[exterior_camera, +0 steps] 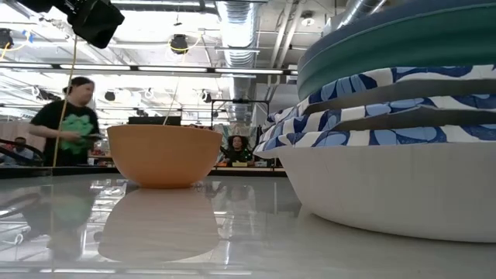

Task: Nest bowls inside each other
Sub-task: Stack the brown bowl into the blue bowl

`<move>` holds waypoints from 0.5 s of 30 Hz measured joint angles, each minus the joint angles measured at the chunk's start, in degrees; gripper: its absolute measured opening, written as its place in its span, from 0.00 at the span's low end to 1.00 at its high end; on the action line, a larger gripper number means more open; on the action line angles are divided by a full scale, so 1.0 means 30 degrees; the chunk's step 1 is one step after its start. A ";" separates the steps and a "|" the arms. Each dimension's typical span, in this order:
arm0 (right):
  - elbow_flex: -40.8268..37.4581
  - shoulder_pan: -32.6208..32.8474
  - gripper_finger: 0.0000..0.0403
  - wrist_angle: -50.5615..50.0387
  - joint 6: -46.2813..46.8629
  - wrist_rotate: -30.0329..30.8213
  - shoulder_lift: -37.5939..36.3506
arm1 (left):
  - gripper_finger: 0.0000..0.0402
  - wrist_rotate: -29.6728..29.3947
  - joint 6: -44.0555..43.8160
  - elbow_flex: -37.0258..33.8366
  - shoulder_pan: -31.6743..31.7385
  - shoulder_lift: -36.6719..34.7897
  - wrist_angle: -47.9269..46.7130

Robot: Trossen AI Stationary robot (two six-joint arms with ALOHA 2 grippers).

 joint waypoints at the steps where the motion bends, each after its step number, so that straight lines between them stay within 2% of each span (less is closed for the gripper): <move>1: 0.0016 -0.0073 0.38 0.0088 0.0003 -0.0079 0.0148 | 0.70 0.0000 0.0000 0.0000 0.0000 0.0003 0.0007; 7: 0.0064 -0.0073 0.38 0.0220 -0.0002 -0.0572 0.0696 | 0.70 -0.0007 -0.0007 0.0000 0.0000 -0.0001 -0.0007; 11: 0.0571 -0.0065 0.38 -0.0511 -0.0050 -0.0076 0.0689 | 0.70 -0.0146 -0.0011 0.0000 0.0000 0.0003 0.0000; 15: 0.1868 -0.0065 0.38 -0.2029 -0.0270 0.0566 0.0682 | 0.70 -0.1172 -0.0160 0.0000 0.0015 0.0342 -0.0039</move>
